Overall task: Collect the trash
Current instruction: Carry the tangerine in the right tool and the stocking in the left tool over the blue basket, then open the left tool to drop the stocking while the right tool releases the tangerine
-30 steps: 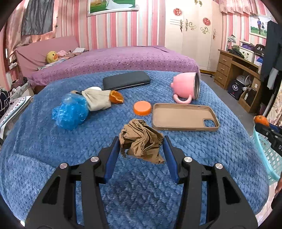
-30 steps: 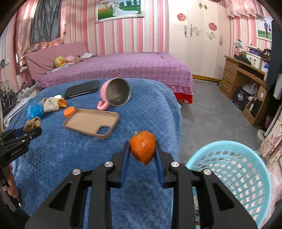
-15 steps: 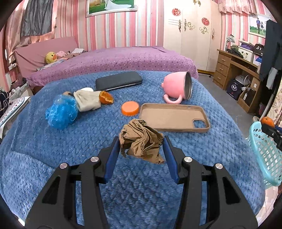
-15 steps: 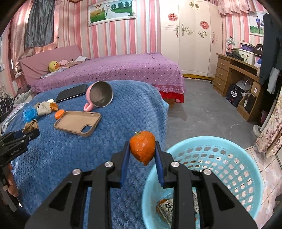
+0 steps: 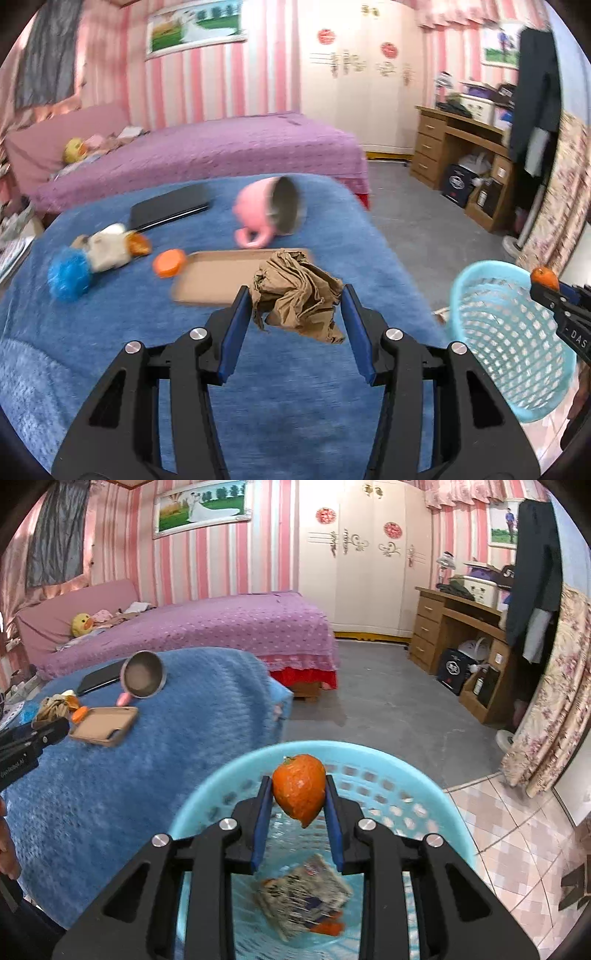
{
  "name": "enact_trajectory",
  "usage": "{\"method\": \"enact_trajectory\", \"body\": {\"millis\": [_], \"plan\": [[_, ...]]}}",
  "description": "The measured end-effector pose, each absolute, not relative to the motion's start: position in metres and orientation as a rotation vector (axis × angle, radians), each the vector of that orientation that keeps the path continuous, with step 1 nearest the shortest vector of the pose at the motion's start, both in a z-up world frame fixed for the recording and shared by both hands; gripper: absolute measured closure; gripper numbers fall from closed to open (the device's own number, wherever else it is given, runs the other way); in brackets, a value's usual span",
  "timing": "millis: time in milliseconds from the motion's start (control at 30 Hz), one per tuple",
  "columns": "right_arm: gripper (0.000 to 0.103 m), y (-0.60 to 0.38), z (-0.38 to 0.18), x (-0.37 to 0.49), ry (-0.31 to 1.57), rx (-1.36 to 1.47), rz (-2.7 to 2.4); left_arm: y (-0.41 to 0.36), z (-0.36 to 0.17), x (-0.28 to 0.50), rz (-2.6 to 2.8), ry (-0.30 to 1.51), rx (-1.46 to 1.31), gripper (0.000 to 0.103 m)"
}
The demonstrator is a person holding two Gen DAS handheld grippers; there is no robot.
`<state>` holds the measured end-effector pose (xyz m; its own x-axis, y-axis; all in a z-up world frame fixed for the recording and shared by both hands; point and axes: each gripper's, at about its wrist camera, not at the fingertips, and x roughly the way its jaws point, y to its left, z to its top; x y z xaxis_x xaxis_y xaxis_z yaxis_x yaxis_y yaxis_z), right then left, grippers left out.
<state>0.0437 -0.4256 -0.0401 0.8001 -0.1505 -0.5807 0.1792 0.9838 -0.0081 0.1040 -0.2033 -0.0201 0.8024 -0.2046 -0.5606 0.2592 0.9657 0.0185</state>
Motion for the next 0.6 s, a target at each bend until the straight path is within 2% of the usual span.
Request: {"method": "enact_trajectory", "body": {"millis": [300, 600], "plan": [[0.075, -0.480, -0.053, 0.028, 0.639, 0.046, -0.257, -0.304, -0.031, 0.077, -0.393, 0.610, 0.150, 0.054], [0.075, -0.507, -0.054, 0.018, 0.611, 0.120, -0.296, -0.355, -0.043, 0.062, -0.450, 0.655, 0.165, 0.054]]}}
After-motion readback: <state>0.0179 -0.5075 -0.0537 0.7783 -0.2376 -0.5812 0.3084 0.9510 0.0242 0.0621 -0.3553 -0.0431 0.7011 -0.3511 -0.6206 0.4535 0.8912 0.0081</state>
